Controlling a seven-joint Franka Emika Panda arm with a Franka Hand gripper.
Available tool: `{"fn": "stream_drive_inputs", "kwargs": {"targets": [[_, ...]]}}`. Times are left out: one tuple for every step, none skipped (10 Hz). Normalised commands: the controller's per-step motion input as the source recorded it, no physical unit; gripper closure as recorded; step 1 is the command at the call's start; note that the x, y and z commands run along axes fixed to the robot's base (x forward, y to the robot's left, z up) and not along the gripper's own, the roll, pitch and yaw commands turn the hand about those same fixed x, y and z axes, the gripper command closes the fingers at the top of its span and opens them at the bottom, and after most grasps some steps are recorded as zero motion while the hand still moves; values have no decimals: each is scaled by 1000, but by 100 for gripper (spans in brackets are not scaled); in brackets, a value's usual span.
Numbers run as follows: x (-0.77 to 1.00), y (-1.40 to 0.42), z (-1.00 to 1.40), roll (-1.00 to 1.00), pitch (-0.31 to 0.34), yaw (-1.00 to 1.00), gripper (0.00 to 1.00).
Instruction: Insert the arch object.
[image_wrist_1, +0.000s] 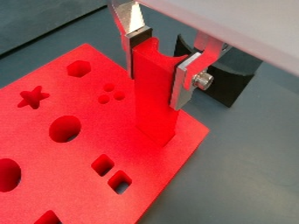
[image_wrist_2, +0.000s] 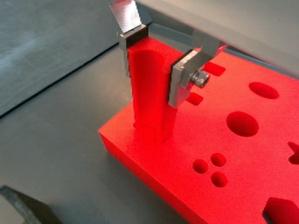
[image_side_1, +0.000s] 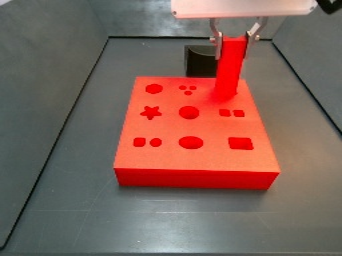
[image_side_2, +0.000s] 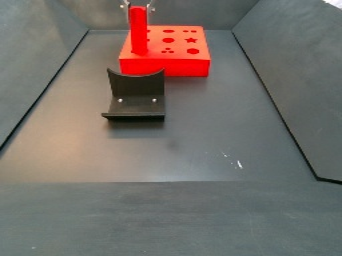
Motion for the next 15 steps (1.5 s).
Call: {"fn": "stream_drive_inputs", "kwargs": {"targets": [[126,-20,-280,100,43,-203,100],[69,-6,-234,0,0,-43,100],[54,0,-466,0,0,-51,100],[71,0,-534,0,0,-66,100],[80,0,-529,0,0,-77,100],[220,0,-643,77,93,-131,100],[257,0,-689,129,149,-140,100],[303,0,-680,114,153,-180,100],[57,-71,-200,64,51,-129,100],[0,-23,-54,0,0,0,100],[163,0,-203,241,274,-226,100],[194,0,0,314,433,-209,100],[171,0,0,304,451,-211,100],[143,0,0,294,467,-217,100],[166,0,0,300,453,-214,100]]}}
